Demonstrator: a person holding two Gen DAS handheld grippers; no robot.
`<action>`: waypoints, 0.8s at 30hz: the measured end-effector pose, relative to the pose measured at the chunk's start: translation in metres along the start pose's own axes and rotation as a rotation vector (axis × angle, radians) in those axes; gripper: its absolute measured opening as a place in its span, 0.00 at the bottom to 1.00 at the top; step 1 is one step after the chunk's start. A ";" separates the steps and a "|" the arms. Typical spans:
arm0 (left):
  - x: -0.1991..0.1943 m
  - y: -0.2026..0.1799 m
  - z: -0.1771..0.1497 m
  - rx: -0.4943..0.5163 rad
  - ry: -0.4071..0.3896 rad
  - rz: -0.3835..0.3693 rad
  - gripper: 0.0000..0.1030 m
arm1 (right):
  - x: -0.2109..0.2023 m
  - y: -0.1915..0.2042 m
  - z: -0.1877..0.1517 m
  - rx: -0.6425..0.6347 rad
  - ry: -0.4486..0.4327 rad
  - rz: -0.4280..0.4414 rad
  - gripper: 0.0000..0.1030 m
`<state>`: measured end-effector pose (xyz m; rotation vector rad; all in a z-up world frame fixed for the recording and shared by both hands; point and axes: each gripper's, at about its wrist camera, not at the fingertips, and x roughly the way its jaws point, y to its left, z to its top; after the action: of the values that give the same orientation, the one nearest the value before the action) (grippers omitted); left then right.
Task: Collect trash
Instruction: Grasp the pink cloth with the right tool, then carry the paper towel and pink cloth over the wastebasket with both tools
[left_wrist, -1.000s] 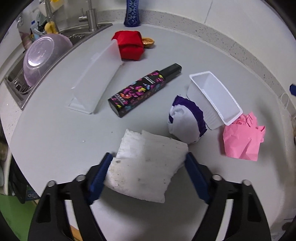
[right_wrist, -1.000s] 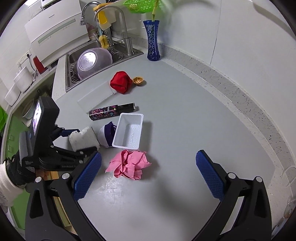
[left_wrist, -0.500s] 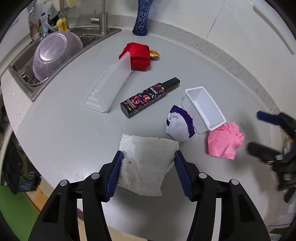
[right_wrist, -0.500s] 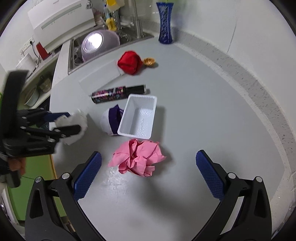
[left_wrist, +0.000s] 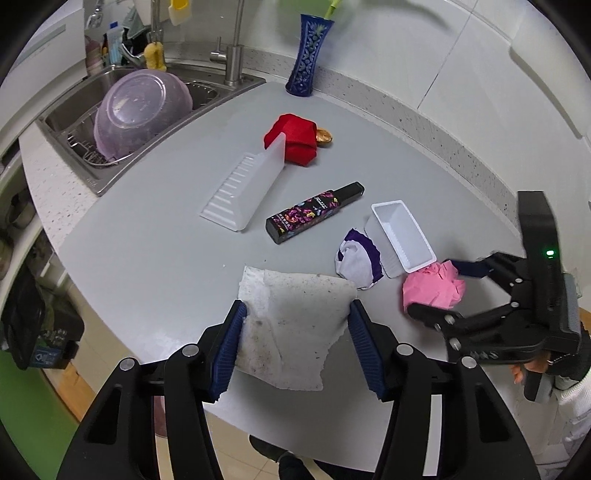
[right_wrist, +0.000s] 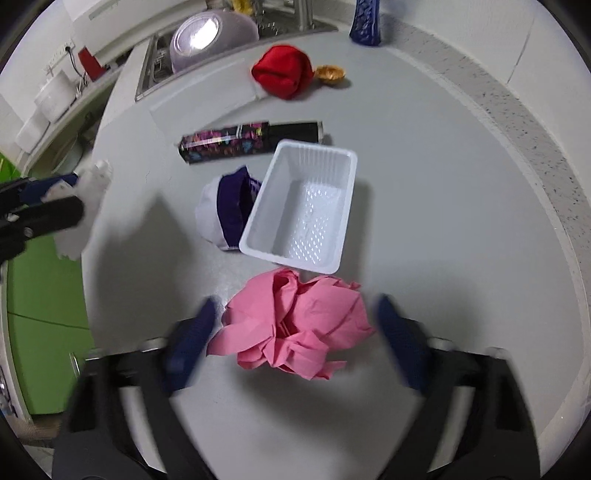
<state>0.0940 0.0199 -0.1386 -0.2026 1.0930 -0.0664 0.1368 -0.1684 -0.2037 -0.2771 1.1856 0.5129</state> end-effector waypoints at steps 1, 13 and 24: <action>0.000 0.001 0.000 -0.003 0.000 0.000 0.54 | 0.001 0.001 0.000 -0.003 0.005 0.001 0.60; -0.029 0.005 -0.009 -0.024 -0.041 -0.009 0.54 | -0.050 0.002 -0.015 -0.003 -0.083 -0.001 0.37; -0.121 0.059 -0.056 -0.163 -0.154 0.105 0.54 | -0.135 0.096 0.020 -0.196 -0.292 0.070 0.37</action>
<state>-0.0140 0.0890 -0.0687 -0.2915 0.9542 0.1312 0.0657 -0.1089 -0.0646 -0.3171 0.8649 0.7069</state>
